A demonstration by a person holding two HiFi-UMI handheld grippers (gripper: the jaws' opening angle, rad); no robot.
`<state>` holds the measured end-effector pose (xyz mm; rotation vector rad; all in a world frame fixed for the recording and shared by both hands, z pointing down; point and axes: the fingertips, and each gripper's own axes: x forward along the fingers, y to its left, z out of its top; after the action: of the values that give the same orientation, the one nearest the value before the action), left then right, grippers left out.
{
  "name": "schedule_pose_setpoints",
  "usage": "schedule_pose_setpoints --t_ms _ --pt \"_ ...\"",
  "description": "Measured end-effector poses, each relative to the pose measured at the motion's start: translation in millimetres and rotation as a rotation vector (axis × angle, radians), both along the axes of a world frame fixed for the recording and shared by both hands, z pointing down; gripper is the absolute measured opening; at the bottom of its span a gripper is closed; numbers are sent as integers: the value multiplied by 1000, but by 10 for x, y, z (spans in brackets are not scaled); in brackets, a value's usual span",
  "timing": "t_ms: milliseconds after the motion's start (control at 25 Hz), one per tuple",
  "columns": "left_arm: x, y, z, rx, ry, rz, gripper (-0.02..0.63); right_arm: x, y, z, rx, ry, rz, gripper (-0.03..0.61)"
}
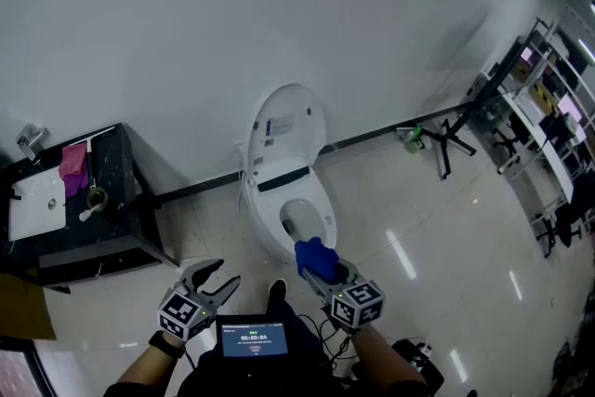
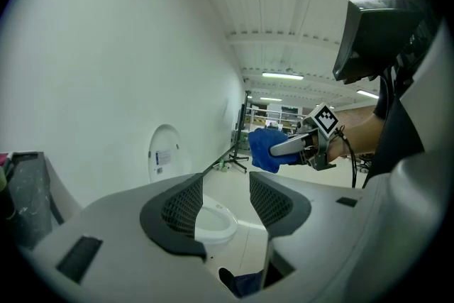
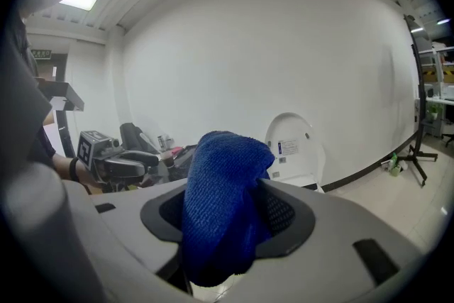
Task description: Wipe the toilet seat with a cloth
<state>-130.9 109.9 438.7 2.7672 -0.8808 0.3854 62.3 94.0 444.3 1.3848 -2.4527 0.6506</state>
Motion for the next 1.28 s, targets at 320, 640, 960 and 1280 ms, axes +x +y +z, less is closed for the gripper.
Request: schedule_pose_setpoints --t_ms 320,640,960,1280 --pt "217 -791 454 -102 -50 -43 213 270 -1101 884 -88 89 -104 244" --pt "704 -1869 1147 -233 -93 -81 253 557 -2540 2256 -199 233 -247 244" --pt "942 -2632 1745 -320 -86 -165 254 504 -3580 3719 -308 319 -335 245" --pt "738 -2855 2290 -403 -75 -268 253 439 -3989 5149 -351 435 -395 244"
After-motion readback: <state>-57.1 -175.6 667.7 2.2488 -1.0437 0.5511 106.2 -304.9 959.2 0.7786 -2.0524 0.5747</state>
